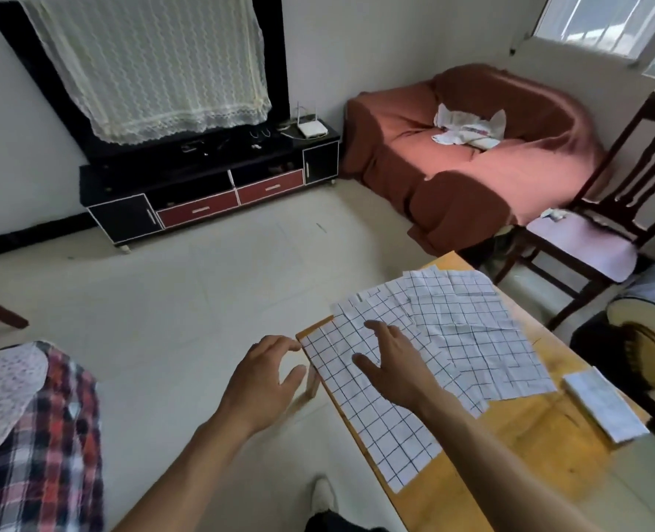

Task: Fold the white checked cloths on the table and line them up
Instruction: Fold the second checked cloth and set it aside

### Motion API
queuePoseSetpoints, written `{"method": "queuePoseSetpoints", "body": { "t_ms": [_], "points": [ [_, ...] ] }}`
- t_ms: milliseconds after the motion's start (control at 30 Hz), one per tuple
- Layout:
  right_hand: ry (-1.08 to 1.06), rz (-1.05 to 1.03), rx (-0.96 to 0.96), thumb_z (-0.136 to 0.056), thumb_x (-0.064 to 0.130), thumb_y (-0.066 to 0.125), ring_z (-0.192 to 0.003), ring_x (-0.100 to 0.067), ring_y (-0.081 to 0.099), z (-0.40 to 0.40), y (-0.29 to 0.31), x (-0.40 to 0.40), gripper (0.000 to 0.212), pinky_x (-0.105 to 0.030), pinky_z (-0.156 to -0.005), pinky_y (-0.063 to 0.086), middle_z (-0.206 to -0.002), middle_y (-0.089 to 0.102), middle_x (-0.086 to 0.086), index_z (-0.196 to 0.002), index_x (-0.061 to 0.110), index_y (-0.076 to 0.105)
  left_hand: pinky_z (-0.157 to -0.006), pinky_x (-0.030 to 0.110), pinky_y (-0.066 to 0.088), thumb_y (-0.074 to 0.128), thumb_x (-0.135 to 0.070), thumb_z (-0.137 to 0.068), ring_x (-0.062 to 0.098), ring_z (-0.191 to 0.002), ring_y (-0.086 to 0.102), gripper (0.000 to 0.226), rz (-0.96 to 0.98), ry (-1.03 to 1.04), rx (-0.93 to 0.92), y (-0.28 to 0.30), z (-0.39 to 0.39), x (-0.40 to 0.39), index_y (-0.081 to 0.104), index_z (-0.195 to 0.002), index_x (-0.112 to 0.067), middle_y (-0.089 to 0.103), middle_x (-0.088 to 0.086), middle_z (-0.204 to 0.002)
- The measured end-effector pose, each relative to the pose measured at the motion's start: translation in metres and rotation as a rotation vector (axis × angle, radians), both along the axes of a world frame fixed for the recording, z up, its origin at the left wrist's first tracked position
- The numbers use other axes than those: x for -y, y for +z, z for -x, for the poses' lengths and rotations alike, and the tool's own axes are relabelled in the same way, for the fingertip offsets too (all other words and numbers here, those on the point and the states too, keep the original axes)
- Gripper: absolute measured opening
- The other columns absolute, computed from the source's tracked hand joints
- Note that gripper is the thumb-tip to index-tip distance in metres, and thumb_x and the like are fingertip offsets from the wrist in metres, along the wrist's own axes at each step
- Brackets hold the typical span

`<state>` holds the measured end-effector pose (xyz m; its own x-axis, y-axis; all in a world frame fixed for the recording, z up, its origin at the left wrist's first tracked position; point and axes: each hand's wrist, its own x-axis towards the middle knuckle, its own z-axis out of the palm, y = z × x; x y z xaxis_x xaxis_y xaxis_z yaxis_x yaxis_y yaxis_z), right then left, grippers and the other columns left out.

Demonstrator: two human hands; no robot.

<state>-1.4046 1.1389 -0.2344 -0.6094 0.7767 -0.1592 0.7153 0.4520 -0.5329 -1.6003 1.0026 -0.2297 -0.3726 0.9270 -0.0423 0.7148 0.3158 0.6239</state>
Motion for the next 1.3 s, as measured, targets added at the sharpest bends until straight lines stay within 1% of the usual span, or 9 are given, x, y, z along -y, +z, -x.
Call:
{"method": "queuePoseSetpoints", "body": {
  "t_ms": [167,300,433,567,700,867,1067,1200,1300],
  "points": [
    [0.001,-0.024,0.022,-0.096,0.050,0.053,-0.132,-0.027,0.044,0.053,-0.001,-0.061,0.063,-0.049,-0.107,0.041,-0.148,0.042,-0.007,-0.149,0.024,0.031,-0.096,0.023,0.043,0.061,-0.034,-0.097,0.004,-0.119,0.050,0.027,0.067,-0.016,0.005,-0.001,0.052,-0.060,0.059,-0.123,-0.031,0.054,-0.019,-0.127],
    [-0.026,-0.036,0.044,-0.096,0.051,0.053,-0.128,-0.027,0.047,0.083,0.006,-0.109,0.061,-0.049,-0.103,0.044,-0.144,0.046,-0.007,-0.147,0.024,0.033,-0.096,0.025,0.044,0.062,-0.033,-0.096,0.006,-0.119,0.052,0.026,0.042,-0.039,0.002,0.010,0.092,-0.115,0.061,-0.121,-0.029,0.056,-0.017,-0.127],
    [-0.122,-0.031,0.063,-0.096,0.051,0.053,-0.126,-0.025,0.048,0.102,0.009,-0.147,0.060,-0.047,-0.103,0.044,-0.142,0.048,-0.005,-0.146,0.025,0.034,-0.094,0.024,0.044,0.062,-0.033,-0.096,0.006,-0.118,0.052,0.025,0.017,-0.110,0.008,0.011,0.126,-0.172,0.062,-0.121,-0.028,0.057,-0.016,-0.127],
    [-0.278,0.005,0.083,-0.096,0.050,0.053,-0.125,-0.024,0.049,0.113,-0.001,-0.166,0.060,-0.045,-0.102,0.045,-0.143,0.048,-0.005,-0.146,0.024,0.035,-0.098,0.025,0.045,0.062,-0.032,-0.096,0.010,-0.118,0.054,0.027,0.041,-0.272,0.017,-0.003,0.153,-0.232,0.061,-0.123,-0.026,0.057,-0.011,-0.129],
    [-0.477,0.033,0.096,-0.096,0.048,0.056,-0.123,-0.022,0.050,0.132,-0.005,-0.179,0.059,-0.044,-0.103,0.045,-0.143,0.048,-0.004,-0.146,0.025,0.035,-0.096,0.026,0.046,0.063,-0.031,-0.096,0.011,-0.115,0.055,0.028,0.012,-0.474,0.055,-0.015,0.172,-0.301,0.062,-0.123,-0.023,0.059,-0.008,-0.128],
    [-0.737,0.065,0.088,-0.097,0.046,0.054,-0.131,-0.019,0.045,0.164,0.007,-0.169,0.056,-0.040,-0.109,0.039,-0.145,0.047,-0.002,-0.146,0.027,0.035,-0.097,0.025,0.046,0.064,-0.032,-0.095,0.012,-0.117,0.055,0.029,0.019,-0.795,0.053,-0.021,0.196,-0.362,0.061,-0.123,-0.024,0.058,-0.008,-0.128],
    [-1.001,0.059,0.123,-0.096,0.047,0.054,-0.136,-0.021,0.041,0.175,0.017,-0.153,0.058,-0.046,-0.111,0.036,-0.149,0.044,-0.002,-0.147,0.027,0.035,-0.098,0.034,0.049,0.067,-0.028,-0.094,0.018,-0.117,0.057,0.028,-0.043,-1.037,-0.015,-0.020,0.205,-0.423,0.065,-0.121,-0.020,0.062,-0.001,-0.128],
    [-1.136,0.056,0.058,-0.096,0.045,0.057,-0.136,-0.020,0.041,0.177,0.020,-0.117,0.057,-0.045,-0.111,0.037,-0.148,0.044,-0.001,-0.146,0.027,0.037,-0.097,0.031,0.046,0.066,-0.029,-0.095,0.017,-0.117,0.056,0.029,-0.024,-1.165,-0.048,-0.011,0.193,-0.425,0.064,-0.123,-0.020,0.063,0.000,-0.129],
    [-1.236,0.050,-0.003,-0.094,0.043,0.059,-0.132,-0.019,0.045,0.173,0.017,-0.090,0.056,-0.045,-0.109,0.040,-0.144,0.048,-0.001,-0.144,0.026,0.040,-0.100,0.031,0.044,0.062,-0.036,-0.097,0.016,-0.123,0.052,0.031,0.058,-1.297,-0.181,-0.005,0.186,-0.411,0.059,-0.127,-0.027,0.057,-0.004,-0.135]
  ]
}}
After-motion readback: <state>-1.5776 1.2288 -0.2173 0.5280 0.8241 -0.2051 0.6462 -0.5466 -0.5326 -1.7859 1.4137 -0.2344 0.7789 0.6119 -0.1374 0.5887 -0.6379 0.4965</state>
